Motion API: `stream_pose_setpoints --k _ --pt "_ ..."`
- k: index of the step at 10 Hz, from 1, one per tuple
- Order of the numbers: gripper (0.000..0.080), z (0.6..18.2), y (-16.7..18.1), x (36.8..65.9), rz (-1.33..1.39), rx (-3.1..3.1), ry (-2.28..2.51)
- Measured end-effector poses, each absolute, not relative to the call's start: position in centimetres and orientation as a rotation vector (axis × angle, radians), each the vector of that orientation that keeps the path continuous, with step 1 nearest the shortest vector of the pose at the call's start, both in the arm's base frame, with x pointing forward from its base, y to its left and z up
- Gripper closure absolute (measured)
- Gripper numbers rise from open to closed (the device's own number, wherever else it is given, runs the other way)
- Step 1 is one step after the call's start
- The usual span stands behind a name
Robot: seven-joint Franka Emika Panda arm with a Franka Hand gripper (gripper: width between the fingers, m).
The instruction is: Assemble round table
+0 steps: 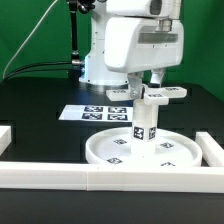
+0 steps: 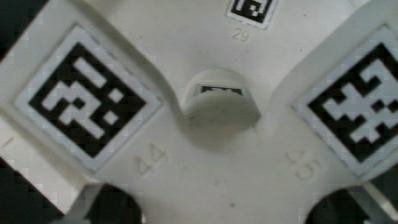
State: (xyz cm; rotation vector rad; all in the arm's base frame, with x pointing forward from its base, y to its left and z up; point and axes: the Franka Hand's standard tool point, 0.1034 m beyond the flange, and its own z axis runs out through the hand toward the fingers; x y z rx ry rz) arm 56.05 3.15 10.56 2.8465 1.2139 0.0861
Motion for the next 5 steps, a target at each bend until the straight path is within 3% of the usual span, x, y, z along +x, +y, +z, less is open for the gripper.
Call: stream_pose_setpoints --k 5 --pt "0.0357 10.48 3.84 55.66 0.064 3.100 0.405"
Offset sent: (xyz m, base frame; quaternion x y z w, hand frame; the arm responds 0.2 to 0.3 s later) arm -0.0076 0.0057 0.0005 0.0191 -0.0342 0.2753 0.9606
